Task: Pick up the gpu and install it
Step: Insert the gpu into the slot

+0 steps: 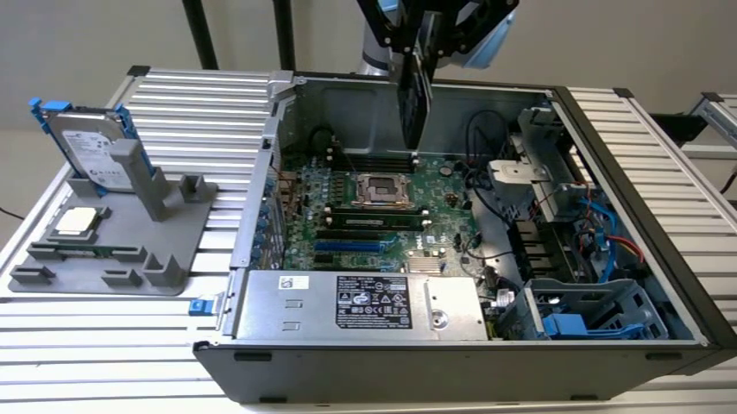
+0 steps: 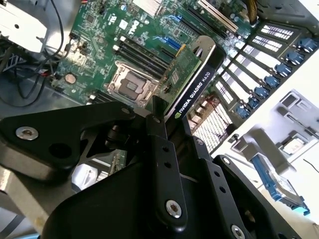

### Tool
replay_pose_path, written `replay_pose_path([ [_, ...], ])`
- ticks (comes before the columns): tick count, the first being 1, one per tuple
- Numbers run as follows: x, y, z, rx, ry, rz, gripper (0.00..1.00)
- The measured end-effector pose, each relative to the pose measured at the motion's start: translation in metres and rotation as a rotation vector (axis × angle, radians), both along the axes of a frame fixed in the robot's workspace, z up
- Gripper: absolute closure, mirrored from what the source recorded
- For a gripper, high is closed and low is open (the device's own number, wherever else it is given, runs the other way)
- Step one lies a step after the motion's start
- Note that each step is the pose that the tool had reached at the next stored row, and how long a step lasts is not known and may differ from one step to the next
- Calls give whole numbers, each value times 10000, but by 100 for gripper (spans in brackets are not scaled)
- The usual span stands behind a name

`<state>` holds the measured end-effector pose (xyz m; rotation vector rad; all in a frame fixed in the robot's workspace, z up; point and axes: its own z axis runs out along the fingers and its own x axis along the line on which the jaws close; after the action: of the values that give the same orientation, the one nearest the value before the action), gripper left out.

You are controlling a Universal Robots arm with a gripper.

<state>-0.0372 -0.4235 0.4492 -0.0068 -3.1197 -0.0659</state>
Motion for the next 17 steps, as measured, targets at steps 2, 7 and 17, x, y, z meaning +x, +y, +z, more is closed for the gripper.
replay_pose_path([
  [2, 0, -4, 0, 1, 0, 42, 100],
  [7, 0, -7, 0, -1, 0, 296, 100],
  [17, 0, -7, 0, 1, -1, 966, 100],
])
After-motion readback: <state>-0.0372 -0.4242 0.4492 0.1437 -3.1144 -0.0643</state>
